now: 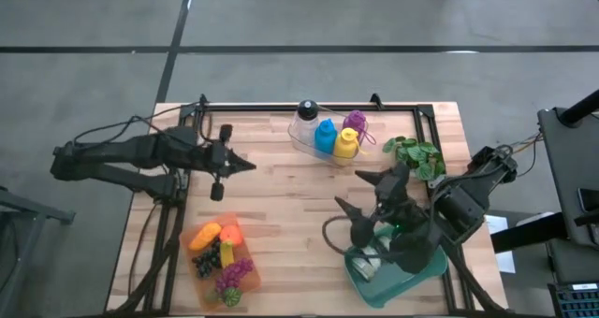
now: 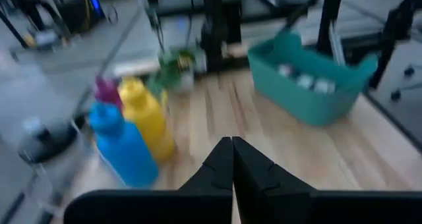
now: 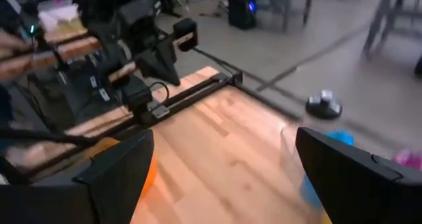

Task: Pick & Place Food Item
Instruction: Return to Home Position

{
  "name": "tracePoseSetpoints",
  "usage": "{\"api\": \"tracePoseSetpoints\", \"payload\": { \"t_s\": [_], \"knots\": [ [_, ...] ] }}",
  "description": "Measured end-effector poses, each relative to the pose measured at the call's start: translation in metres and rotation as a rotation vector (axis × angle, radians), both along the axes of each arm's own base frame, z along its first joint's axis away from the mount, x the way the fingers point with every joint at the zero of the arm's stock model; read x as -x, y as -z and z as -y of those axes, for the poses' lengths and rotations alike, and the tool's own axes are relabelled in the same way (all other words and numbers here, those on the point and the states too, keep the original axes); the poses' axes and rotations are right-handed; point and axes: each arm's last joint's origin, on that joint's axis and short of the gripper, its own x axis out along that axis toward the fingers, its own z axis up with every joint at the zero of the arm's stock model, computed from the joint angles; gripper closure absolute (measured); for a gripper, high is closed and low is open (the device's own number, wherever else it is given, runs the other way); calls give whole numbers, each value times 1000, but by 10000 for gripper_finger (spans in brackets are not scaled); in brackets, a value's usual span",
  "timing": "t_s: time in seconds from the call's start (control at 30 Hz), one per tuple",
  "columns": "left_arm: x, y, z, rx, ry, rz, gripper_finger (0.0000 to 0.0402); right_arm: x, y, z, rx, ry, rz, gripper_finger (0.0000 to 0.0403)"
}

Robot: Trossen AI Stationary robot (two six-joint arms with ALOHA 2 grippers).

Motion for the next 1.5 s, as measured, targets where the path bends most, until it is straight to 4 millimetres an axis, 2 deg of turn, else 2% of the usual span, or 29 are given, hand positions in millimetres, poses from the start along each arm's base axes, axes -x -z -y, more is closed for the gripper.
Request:
{"api": "tracePoseSetpoints", "payload": {
  "t_s": [0.13, 0.27, 0.4, 0.47, 0.57, 0.63, 0.77, 0.93, 1.0, 1.1, 1.17, 1.37, 1.5],
  "knots": [
    [2, -24, 0, -18, 6, 87, 400, -11, -4, 3, 128, -40, -47, 34],
    [6, -44, 0, 154, -46, 152, 400, -26, -5, 21, 179, -45, -106, 34],
    [4, -56, 0, 140, -33, 275, 400, -49, 0, 39, 177, -203, -181, 34],
    [0, -57, 0, 125, -24, 355, 400, -66, -3, 45, 208, -367, -150, 34],
    [-6, -52, 0, 121, -20, 417, 400, -87, -10, 57, 311, -631, -12, 34],
    [-10, -47, 0, 122, -20, 416, 400, -92, -10, 71, 342, -725, 31, 34],
    [-13, -38, 0, 153, -26, 389, 400, -99, 6, 103, 288, -799, 20, 34],
    [-18, -36, 0, 154, -26, 388, 400, -112, 22, 132, 311, -1091, 291, 34],
    [-19, -36, 0, 148, -25, 393, 400, -110, 31, 147, 282, -1127, 325, 34],
    [-19, -35, 0, 123, -21, 386, 400, -103, 49, 169, 206, -1062, 284, 34],
    [-16, -34, 0, 115, -22, 367, 400, -95, 59, 176, 191, -1037, 263, 34],
    [0, -25, -2, 105, -79, 256, 400, -46, 57, 173, 258, -1019, 353, 34],
    [10, -16, -2, 103, -93, 252, 400, -12, 67, 174, 257, -945, 350, 34]
  ]
}}
